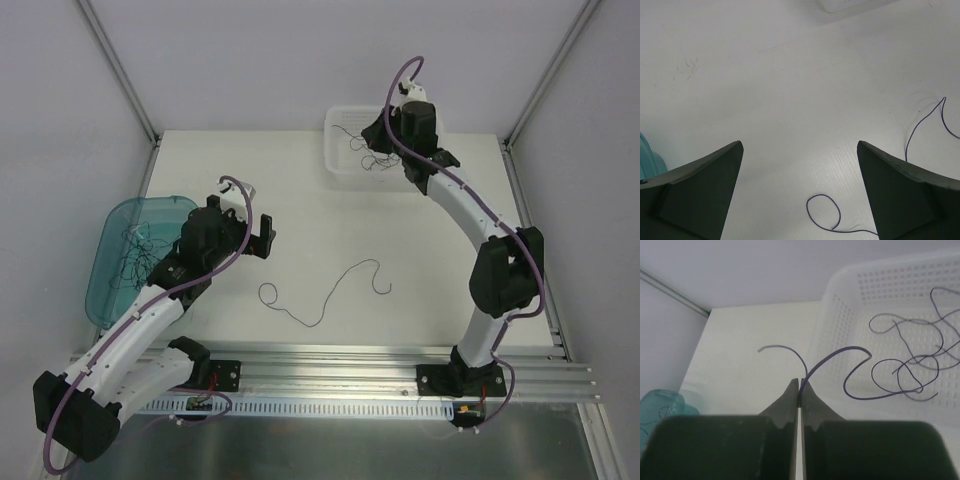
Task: Untangle the cables
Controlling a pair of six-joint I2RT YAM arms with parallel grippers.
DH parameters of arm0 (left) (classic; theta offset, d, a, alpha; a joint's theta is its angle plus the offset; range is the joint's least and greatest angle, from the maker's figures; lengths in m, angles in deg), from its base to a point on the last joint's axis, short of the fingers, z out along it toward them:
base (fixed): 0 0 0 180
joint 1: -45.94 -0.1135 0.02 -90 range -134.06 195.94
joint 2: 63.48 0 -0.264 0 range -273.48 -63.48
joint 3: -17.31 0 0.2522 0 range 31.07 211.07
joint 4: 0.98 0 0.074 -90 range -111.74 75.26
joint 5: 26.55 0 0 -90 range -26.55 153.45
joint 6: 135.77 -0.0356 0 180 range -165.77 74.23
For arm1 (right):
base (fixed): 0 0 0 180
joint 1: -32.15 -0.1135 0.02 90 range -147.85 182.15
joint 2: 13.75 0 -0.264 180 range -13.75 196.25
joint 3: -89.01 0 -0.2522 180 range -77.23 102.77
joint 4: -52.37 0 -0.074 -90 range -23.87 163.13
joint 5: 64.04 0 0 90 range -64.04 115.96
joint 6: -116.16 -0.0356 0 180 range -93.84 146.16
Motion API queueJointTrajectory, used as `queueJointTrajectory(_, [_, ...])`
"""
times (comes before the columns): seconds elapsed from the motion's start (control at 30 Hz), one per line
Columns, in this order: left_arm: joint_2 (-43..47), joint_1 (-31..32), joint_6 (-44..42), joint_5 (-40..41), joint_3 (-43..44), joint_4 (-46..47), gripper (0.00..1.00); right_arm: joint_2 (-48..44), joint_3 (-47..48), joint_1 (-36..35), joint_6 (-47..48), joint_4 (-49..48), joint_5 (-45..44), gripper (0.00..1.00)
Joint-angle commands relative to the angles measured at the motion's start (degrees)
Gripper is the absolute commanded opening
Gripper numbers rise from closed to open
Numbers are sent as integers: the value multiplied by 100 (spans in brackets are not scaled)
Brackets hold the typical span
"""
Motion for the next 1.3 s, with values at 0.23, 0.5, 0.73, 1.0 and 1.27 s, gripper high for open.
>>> queueJointTrajectory(0.23, [-54, -102, 17, -106, 63, 88, 99, 1192, 1622, 508, 28, 966, 194, 53])
queueJointTrajectory(0.5, [-186, -198, 412, -26, 150, 27, 99, -133, 314, 246, 739, 1352, 370, 63])
queueJointTrajectory(0.73, [-318, -242, 553, 52, 238, -140, 99, -1478, -1083, -809, 1469, 2336, 414, 61])
queueJointTrajectory(1.0, [-405, -286, 570, 343, 291, -246, 99, -2271, -2568, -2391, 197, 2619, -654, 61])
queueJointTrajectory(1.27, [-406, -348, 544, 877, 291, -298, 99, -1904, -2817, -4086, -421, 2539, -1256, 69])
